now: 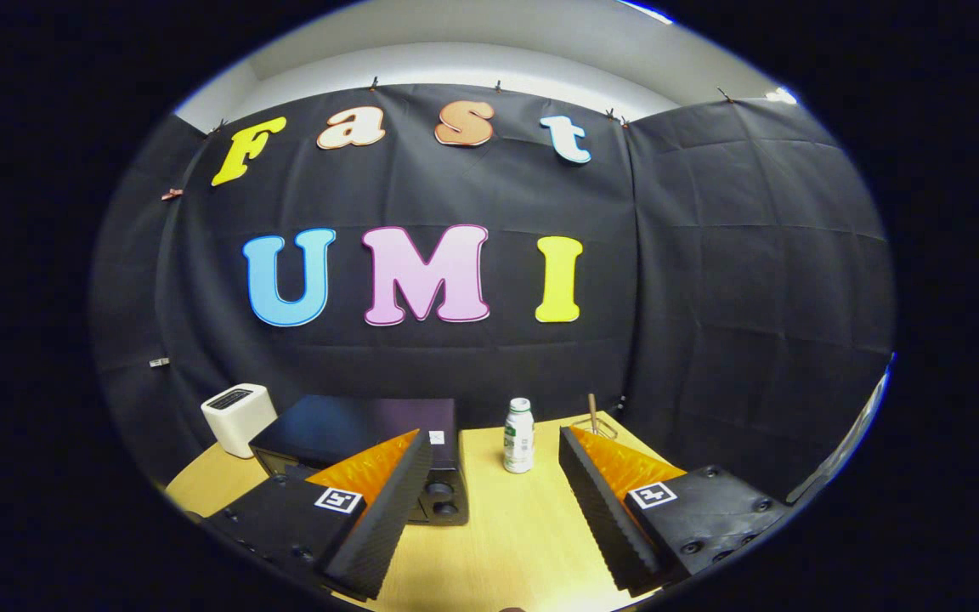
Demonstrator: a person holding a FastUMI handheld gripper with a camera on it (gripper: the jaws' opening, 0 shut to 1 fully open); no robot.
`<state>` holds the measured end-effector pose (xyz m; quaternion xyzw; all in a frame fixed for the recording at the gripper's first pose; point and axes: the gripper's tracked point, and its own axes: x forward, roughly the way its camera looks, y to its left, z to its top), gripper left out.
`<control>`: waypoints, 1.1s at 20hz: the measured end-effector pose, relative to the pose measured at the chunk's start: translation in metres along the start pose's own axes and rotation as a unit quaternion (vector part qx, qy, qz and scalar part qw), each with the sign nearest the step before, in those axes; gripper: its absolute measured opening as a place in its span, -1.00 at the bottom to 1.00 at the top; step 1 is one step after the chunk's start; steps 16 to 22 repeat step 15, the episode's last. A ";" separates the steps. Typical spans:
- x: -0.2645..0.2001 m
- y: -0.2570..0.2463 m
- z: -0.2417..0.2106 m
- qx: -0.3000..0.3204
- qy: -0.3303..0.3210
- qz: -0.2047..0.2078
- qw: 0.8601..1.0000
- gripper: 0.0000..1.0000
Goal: Open the toaster oven, put the food inside, and close the toaster oven door.
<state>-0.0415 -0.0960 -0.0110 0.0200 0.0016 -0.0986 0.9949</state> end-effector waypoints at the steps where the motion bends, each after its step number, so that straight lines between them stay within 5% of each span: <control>1: -0.006 -0.012 0.001 -0.007 -0.004 -0.010 1.000 0.95; 22: -0.001 -0.018 0.049 0.018 -0.025 -0.009 0.999 0.96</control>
